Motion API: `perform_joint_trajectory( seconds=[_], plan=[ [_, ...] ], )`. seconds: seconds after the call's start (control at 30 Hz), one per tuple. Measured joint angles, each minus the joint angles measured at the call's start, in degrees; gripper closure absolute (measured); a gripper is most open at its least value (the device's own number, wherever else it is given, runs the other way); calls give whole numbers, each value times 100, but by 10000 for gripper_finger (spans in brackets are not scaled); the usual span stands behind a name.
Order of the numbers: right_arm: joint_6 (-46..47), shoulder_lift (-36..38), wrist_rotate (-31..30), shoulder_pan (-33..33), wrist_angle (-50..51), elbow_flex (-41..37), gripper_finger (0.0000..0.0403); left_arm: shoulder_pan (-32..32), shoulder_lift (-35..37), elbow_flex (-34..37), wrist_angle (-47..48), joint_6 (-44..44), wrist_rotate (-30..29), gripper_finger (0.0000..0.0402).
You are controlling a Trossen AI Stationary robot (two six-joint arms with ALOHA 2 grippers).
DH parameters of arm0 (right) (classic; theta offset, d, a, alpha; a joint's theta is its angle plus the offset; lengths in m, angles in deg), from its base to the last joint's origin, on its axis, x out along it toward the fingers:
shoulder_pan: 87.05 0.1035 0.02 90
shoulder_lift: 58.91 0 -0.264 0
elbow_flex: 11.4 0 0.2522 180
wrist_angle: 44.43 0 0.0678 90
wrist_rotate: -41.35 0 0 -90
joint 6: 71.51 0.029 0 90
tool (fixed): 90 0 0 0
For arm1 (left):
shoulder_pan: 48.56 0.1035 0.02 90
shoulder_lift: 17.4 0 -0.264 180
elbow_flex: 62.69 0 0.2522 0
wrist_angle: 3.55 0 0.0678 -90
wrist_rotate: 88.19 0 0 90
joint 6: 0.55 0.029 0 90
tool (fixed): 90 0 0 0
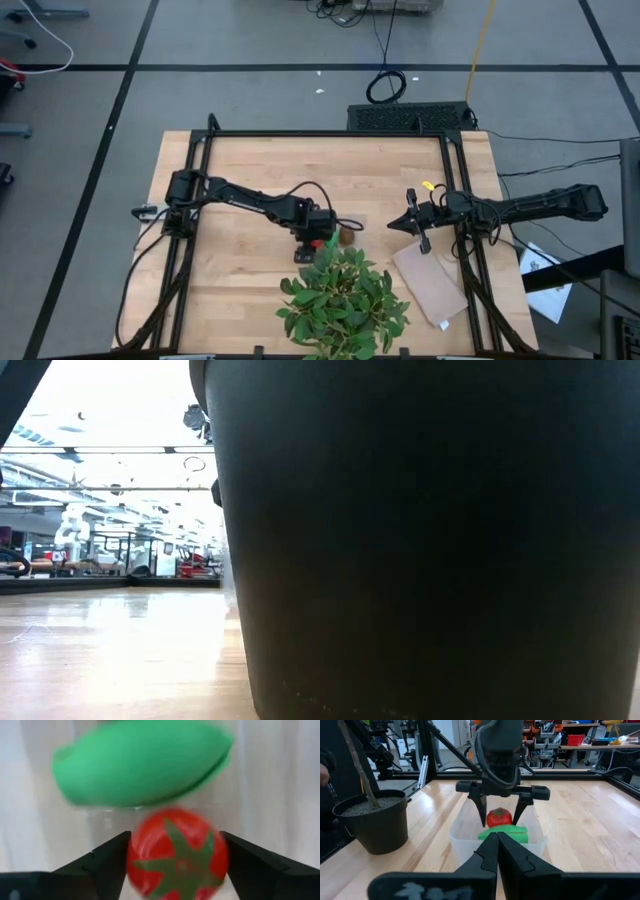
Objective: Pick and placing Produce into tupperware
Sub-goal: Put the orange tomato into the transparent bin, then return to Home Position
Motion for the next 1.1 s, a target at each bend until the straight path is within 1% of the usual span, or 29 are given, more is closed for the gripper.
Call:
perform_joint_trajectory(
  seconds=[0.17,0.27,0.43,0.6,0.83,0.9,0.97,1.1],
  plan=[
    [0,0,-1,0,0,-1,403,-4,0,2,-26,-14,54,64],
    [0,0,-1,0,0,-1,403,-2,19,2,-55,32,13,51],
    [0,0,0,0,0,-1,403,0,48,-19,-21,65,-9,48],
    [0,0,1,-1,0,-1,403,-4,237,-245,356,139,-307,48],
    [2,-11,1,-1,37,-1,403,-11,621,-565,882,204,-363,49],
    [11,-29,-1,0,23,-1,403,-11,745,-566,1033,223,-491,58],
    [11,-33,1,0,33,0,403,-13,945,-566,1123,269,-580,76],
    [4,-44,1,0,23,0,403,-11,1434,-568,1321,375,-608,141]
  ],
)
